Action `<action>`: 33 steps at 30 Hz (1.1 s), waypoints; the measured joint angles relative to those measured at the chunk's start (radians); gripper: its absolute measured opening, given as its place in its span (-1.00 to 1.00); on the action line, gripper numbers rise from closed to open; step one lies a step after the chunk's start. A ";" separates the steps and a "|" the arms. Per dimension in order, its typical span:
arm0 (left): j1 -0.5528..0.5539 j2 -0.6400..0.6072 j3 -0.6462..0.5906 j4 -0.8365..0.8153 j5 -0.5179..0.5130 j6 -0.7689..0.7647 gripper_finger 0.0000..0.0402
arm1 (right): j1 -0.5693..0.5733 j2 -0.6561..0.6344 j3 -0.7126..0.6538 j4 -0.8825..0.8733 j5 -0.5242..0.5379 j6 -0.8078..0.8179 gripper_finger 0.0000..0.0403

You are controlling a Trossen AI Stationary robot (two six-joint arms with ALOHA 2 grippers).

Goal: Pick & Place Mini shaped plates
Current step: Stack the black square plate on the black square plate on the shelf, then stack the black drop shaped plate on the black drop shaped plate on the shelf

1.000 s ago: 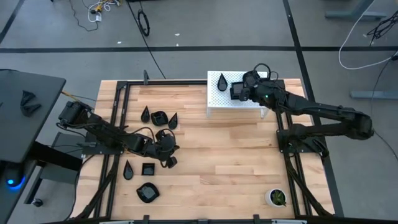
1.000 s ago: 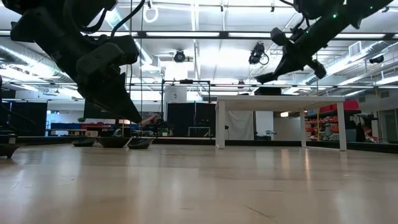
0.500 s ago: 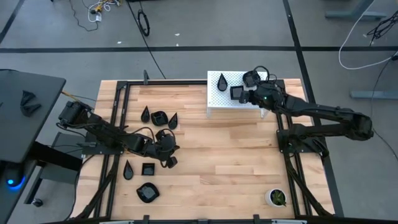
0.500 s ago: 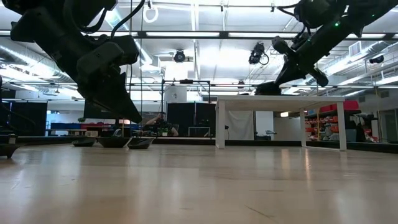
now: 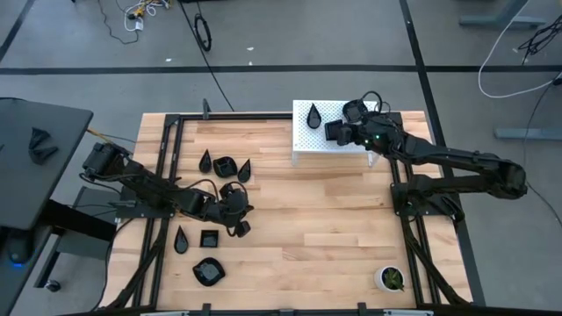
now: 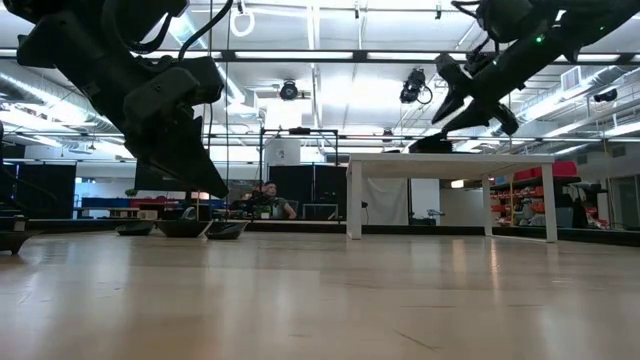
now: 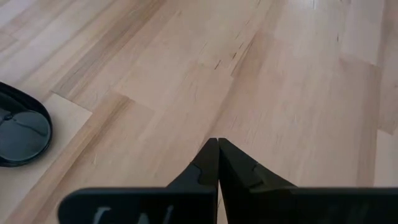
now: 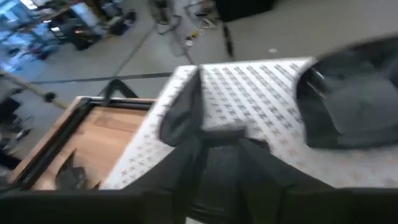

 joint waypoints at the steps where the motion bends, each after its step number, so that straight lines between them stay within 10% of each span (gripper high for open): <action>1: 0.000 0.000 0.000 0.000 0.000 0.000 -0.97 | 0.000 -0.005 0.000 0.017 -0.020 -0.021 -0.28; 12: 0.000 0.000 0.000 0.000 0.000 -0.001 -0.97 | 0.098 -0.058 0.000 0.134 -0.110 -0.119 -0.21; 25: -0.039 -0.046 0.002 -0.020 -0.021 0.005 -0.97 | 0.868 0.138 0.000 0.330 0.061 -0.206 -0.63; 33: -0.046 -0.209 0.104 -0.622 -0.016 -0.268 -0.97 | 1.067 0.496 0.000 0.686 0.204 -0.206 -0.86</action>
